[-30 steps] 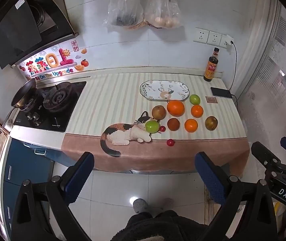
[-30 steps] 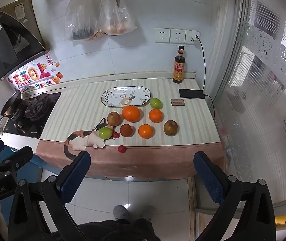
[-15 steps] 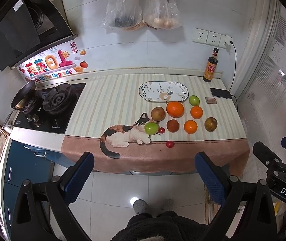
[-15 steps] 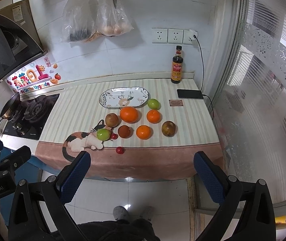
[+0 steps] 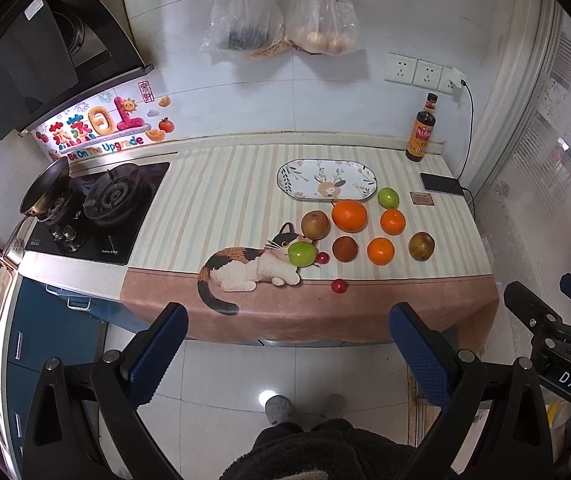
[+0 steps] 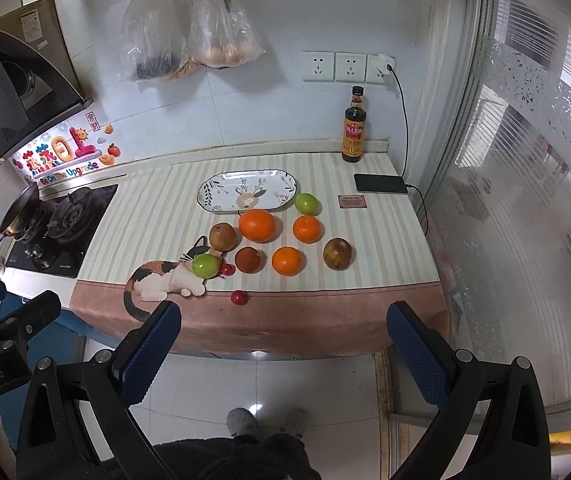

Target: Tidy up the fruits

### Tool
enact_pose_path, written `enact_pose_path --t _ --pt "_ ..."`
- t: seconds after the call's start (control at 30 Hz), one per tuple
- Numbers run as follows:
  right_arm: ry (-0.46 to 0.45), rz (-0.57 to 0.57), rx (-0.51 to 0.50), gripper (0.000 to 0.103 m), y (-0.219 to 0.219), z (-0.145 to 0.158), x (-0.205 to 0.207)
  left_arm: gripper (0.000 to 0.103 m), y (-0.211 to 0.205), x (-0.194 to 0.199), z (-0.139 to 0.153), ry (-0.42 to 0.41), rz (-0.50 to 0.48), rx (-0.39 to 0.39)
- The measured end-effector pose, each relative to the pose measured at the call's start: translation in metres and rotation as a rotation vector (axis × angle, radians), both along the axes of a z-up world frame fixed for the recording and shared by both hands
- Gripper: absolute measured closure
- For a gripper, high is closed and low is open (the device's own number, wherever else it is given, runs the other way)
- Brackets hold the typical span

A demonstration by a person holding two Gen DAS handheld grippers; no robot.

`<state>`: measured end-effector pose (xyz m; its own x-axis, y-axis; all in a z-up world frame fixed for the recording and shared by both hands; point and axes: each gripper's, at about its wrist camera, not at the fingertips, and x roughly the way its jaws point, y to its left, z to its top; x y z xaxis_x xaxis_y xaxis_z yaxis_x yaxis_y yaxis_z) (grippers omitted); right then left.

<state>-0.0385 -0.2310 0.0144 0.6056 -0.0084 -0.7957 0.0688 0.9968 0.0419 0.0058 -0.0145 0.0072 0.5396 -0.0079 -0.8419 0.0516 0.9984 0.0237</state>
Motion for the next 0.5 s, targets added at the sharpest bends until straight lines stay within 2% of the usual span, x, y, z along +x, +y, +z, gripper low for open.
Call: enact_pose_path --t 0.5 --pt "-0.002 0.006 0.009 0.0 0.005 -0.002 0.006 0.0 0.012 -0.001 -0.006 0.001 0.012 -0.004"
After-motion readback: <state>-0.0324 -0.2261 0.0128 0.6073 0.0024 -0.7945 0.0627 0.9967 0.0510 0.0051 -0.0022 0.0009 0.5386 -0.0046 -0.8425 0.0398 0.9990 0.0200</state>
